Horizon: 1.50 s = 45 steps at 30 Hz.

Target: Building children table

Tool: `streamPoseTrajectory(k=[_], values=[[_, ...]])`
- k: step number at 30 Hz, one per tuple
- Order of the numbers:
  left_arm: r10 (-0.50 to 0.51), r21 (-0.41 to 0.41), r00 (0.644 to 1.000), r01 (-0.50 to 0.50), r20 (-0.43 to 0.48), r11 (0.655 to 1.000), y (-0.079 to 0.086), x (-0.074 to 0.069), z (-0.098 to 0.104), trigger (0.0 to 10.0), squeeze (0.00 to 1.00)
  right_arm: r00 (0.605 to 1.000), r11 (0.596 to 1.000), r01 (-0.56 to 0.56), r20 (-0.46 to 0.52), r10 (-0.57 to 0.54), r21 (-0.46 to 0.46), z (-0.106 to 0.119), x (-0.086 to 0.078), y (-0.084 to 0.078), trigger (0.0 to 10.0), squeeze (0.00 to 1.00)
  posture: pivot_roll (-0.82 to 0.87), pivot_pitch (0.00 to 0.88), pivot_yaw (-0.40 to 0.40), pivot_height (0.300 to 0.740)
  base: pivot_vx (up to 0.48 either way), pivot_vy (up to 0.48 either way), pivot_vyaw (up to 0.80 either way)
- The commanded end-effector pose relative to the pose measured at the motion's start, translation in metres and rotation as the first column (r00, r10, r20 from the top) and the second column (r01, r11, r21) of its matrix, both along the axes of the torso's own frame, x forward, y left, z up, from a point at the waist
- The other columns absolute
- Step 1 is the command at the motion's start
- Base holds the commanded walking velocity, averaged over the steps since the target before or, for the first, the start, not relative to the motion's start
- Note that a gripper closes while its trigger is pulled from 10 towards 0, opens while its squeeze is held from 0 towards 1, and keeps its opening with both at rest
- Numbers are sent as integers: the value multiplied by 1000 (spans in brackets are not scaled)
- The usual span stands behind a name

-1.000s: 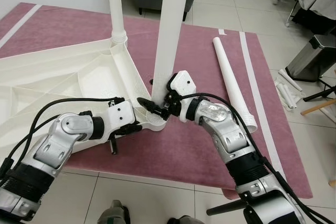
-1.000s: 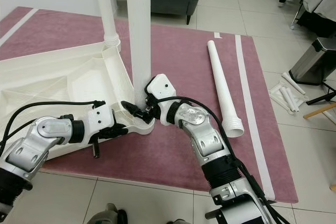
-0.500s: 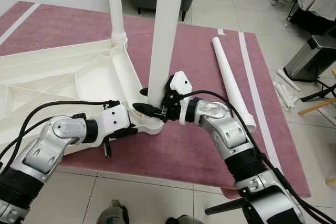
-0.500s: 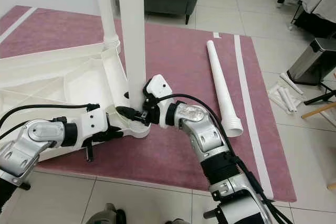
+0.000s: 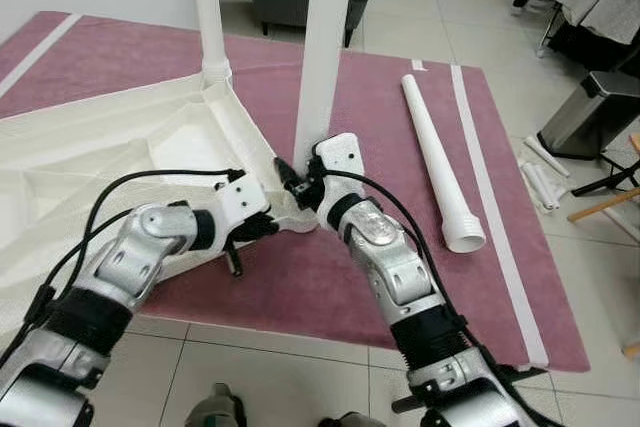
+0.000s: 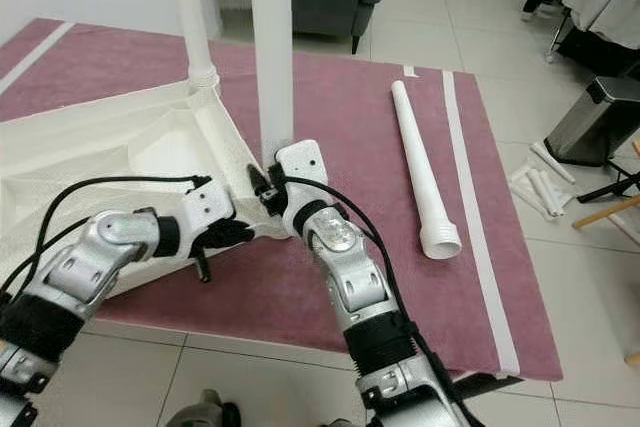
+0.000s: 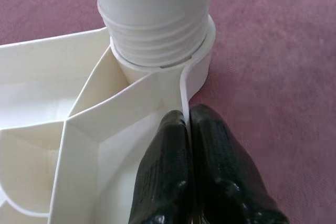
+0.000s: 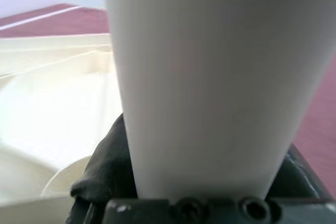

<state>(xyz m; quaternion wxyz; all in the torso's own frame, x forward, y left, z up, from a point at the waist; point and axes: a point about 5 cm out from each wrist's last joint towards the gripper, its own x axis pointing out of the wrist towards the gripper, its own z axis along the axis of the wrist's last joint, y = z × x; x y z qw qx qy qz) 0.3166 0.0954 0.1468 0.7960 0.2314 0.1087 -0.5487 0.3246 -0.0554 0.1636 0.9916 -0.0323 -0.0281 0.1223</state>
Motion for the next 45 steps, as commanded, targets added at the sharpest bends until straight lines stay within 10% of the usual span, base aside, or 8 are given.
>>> streamPoseTrajectory(k=[1,10,11,15,16,19,20,45], values=[[-123,-71,987,131,106,989,-22,0,30,0,0,937,961,233,-231,-263,-149,-64,-5,-40,0,0,148,80,-3,740,0,0,0],[-112,-53,989,117,95,992,-23,6,26,0,0,946,967,243,-202,-254,-77,-58,-10,-19,0,0,145,80,-1,740,0,0,0],[-116,-47,989,120,93,992,-21,6,25,0,0,957,972,224,-175,-233,-71,-54,-9,-17,10000,0,148,81,-4,740,0,0,0],[-124,-40,988,128,91,991,-18,4,23,0,0,982,987,149,-106,-154,-56,-43,-7,-13,10000,0,150,81,-8,740,0,0,0],[-129,-37,987,133,90,990,-18,3,23,0,0,988,991,125,-88,-129,-51,-39,-6,-13,10000,1000,151,82,-10,740,0,0,0],[-150,-21,985,153,88,988,-16,-1,21,0,0,999,998,30,-24,-32,-57,-26,-3,-12,10000,753,152,82,-9,740,0,0,0],[-161,-14,983,163,86,987,-15,-3,20,0,0,999,997,-36,16,38,-72,-17,-2,-12,10000,0,152,82,-9,740,0,0,0],[-366,155,930,364,-16,918,34,-63,6,0,0,790,737,-578,-15,613,-349,23,5,-42,10000,0,175,88,-24,740,0,0,0]])
